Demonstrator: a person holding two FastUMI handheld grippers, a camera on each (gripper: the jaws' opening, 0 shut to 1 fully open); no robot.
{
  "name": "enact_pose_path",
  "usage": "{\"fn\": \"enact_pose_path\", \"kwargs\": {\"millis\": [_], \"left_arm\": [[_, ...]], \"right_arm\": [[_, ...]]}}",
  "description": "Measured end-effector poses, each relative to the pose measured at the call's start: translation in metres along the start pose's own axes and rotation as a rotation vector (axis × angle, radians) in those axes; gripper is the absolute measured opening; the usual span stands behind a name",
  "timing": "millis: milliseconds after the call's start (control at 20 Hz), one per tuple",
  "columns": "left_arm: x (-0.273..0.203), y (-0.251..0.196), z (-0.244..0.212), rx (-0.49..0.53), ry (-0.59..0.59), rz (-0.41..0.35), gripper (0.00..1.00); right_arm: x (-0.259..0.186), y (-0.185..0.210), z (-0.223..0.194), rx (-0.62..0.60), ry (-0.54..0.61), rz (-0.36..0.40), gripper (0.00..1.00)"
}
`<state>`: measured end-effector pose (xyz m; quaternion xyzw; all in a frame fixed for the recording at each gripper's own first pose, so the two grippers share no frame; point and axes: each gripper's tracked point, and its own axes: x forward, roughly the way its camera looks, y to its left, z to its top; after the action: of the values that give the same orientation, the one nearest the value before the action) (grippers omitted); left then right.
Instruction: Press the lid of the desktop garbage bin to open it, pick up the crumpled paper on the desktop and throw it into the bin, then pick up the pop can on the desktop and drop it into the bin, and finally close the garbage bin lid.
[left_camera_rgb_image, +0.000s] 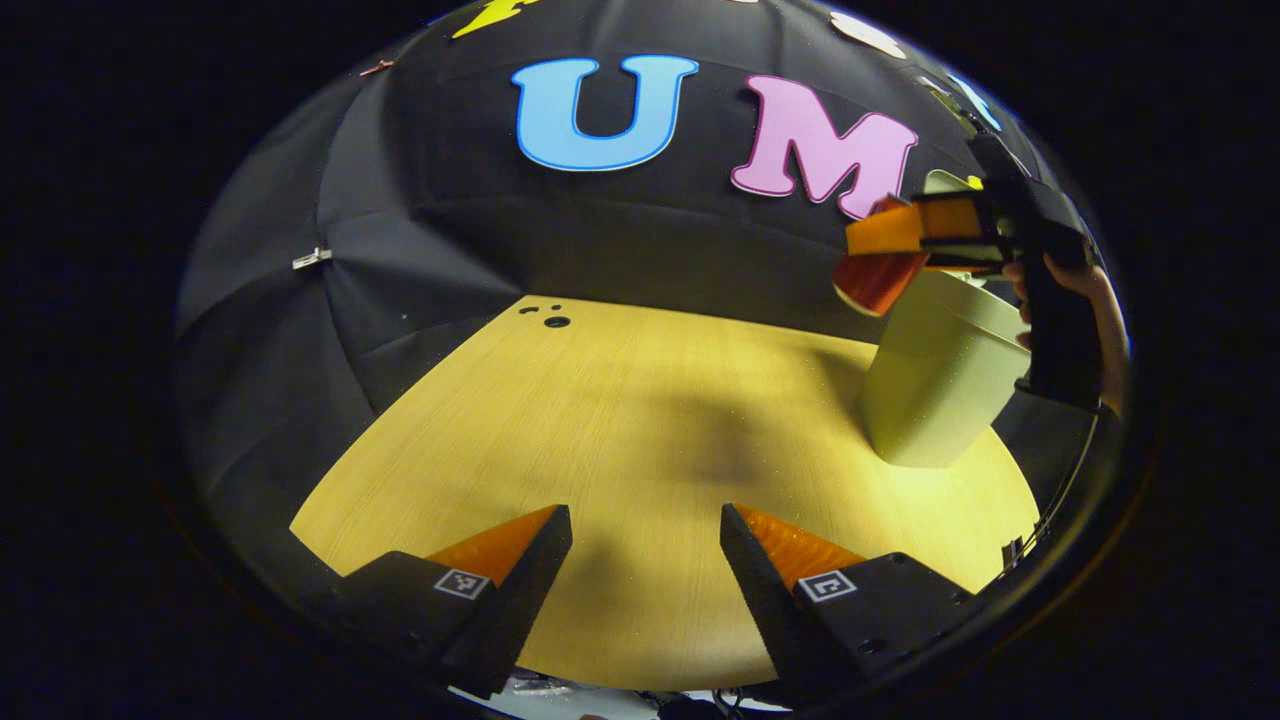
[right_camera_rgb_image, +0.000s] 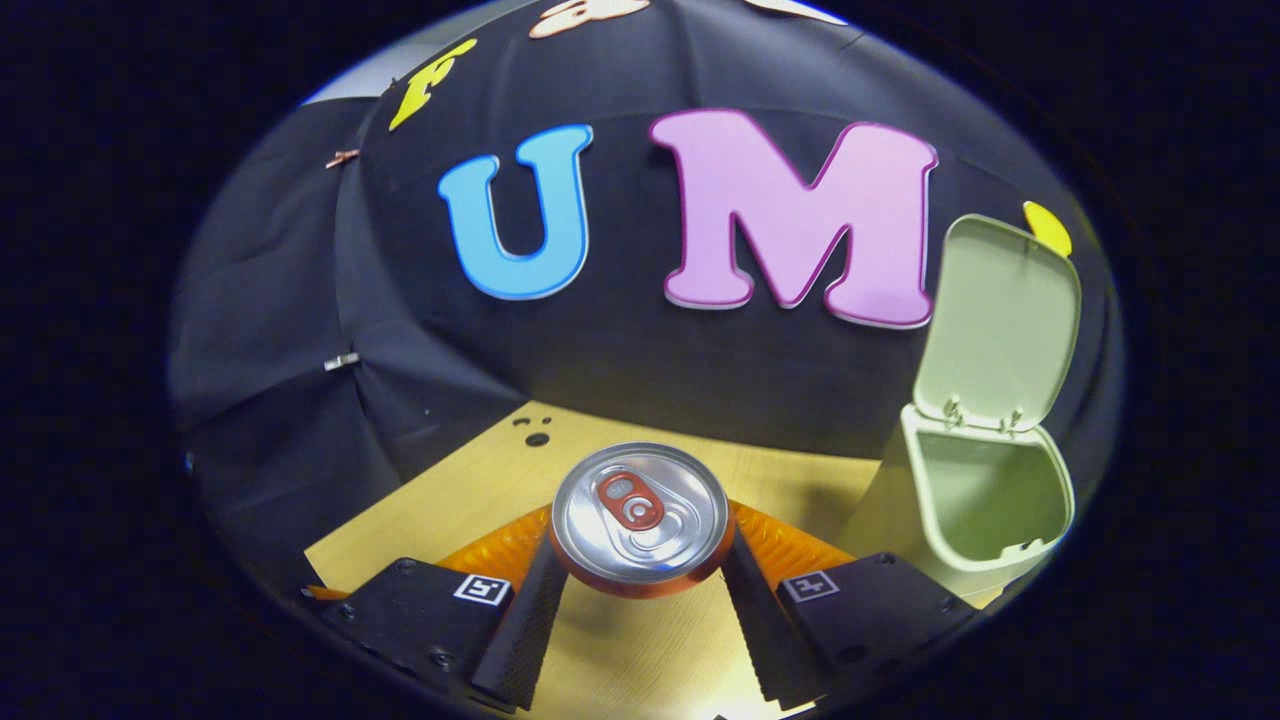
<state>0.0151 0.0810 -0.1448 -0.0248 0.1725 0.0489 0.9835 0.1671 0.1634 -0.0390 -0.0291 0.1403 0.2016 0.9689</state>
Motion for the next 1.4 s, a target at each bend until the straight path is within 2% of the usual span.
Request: {"fn": "enact_pose_path", "kwargs": {"millis": [150, 350, 550, 700, 850, 1000, 1200, 1400], "left_arm": [[-0.002, -0.008, 0.005, 0.009, -0.007, -0.034, 0.96], [0.002, -0.020, 0.027, -0.032, -0.043, -0.090, 0.96], [0.012, -0.022, 0.054, 0.010, -0.087, -0.111, 0.96], [0.021, -0.031, 0.069, 0.009, -0.104, -0.114, 0.96], [0.026, -0.037, 0.081, -0.005, -0.125, -0.081, 0.96], [0.033, -0.056, 0.084, -0.006, -0.122, -0.097, 0.96], [0.044, -0.073, 0.078, 0.016, -0.090, -0.097, 0.96], [0.042, -0.090, 0.074, 0.023, -0.078, -0.104, 0.96]], "right_arm": [[-0.021, -0.019, 0.038, 0.042, -0.077, -0.055, 0.83], [-0.038, -0.053, 0.074, 0.095, -0.146, -0.134, 0.83], [-0.057, -0.096, 0.099, 0.098, -0.207, -0.226, 0.82], [-0.065, -0.132, 0.104, 0.106, -0.220, -0.284, 0.82], [-0.064, -0.167, 0.096, 0.124, -0.198, -0.319, 0.82], [-0.063, -0.204, 0.087, 0.120, -0.182, -0.362, 0.83], [-0.061, -0.235, 0.070, 0.146, -0.146, -0.389, 0.82], [-0.055, -0.248, 0.053, 0.164, -0.112, -0.391, 0.82]]}}
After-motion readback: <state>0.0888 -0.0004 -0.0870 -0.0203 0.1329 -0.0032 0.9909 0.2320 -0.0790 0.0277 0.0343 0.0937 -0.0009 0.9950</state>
